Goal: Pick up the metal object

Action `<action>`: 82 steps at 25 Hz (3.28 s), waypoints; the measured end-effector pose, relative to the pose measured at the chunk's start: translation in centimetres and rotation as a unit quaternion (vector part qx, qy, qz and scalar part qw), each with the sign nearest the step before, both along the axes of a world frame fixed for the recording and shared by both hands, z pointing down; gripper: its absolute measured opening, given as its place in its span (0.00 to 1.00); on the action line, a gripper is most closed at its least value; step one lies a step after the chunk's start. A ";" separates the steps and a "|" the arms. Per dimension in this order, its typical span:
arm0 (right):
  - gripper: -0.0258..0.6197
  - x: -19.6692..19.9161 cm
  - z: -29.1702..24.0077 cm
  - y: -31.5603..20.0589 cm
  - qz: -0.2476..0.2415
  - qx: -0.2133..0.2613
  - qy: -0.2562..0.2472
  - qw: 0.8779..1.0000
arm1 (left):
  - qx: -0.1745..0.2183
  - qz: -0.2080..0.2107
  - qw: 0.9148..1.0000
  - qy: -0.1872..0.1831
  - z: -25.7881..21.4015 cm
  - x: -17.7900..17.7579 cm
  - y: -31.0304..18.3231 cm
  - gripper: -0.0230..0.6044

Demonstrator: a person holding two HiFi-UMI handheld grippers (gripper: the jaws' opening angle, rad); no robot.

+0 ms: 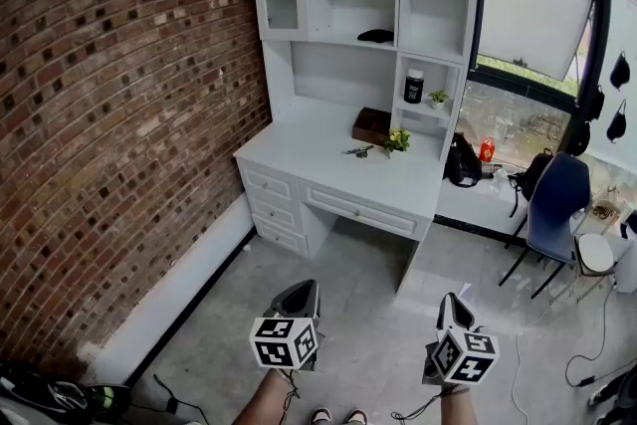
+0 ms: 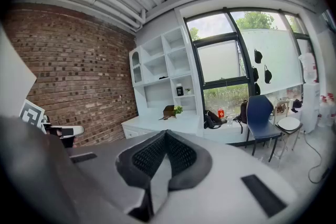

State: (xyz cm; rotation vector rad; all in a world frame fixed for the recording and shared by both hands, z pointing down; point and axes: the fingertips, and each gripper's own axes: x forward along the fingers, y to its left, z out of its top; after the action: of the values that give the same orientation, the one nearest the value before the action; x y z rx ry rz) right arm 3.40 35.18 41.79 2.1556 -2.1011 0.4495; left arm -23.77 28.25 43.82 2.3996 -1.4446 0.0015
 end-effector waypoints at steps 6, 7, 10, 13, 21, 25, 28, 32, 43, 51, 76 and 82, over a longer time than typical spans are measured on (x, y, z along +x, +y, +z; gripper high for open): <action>0.04 -0.4 0.0 0.4 -0.001 0.003 0.008 1.000 | -0.001 0.002 1.000 -0.003 0.2 -0.1 0.4 0.05; 0.04 -0.5 -0.1 0.4 -0.003 0.003 0.009 1.000 | -0.002 0.002 1.000 -0.003 0.2 -0.1 0.4 0.05; 0.04 -1.0 0.1 0.2 -0.011 0.000 0.011 1.000 | -0.006 0.001 1.000 -0.003 0.5 -0.2 0.5 0.05; 0.04 -1.3 0.5 0.2 -0.013 -0.009 0.005 1.000 | -0.006 -0.003 1.000 -0.009 0.7 -0.2 0.5 0.05; 0.04 -0.1 1.3 0.6 0.001 -0.027 -0.011 1.000 | 0.011 -0.008 0.999 -0.031 -0.2 0.1 0.7 0.06; 0.04 0.7 1.7 0.7 0.006 -0.030 -0.004 1.000 | 0.012 -0.001 1.000 -0.023 -0.4 0.6 0.6 0.06; 0.04 1.3 1.6 0.8 0.009 -0.031 -0.004 0.999 | 0.012 0.002 1.000 -0.024 -0.5 1.1 0.5 0.06; 0.04 1.9 1.7 0.7 0.011 -0.032 -0.006 0.999 | 0.009 0.006 1.000 -0.026 -0.4 1.6 0.2 0.14; 0.04 4.8 0.8 -0.4 0.000 -0.019 -0.007 1.000 | 0.002 -0.020 1.000 -0.018 0.0 3.7 -0.3 0.21; 0.04 7.1 2.3 -1.1 -0.010 -0.030 -0.019 0.999 | -0.004 -0.038 0.999 -0.029 0.6 4.9 -0.3 0.21; 0.04 10.2 3.5 -14.6 0.020 -0.039 -0.031 0.999 | -0.009 -0.010 0.999 -0.047 1.3 8.1 -15.8 0.21; 0.04 10.3 3.2 -18.9 0.030 -0.040 -0.028 0.998 | -0.005 -0.001 0.999 -0.043 1.1 8.2 -20.6 0.21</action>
State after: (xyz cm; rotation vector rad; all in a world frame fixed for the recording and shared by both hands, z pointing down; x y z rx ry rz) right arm 13.67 16.30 44.98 2.1915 -2.0126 0.5949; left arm -15.58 7.65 44.89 2.4177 -1.4807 0.1138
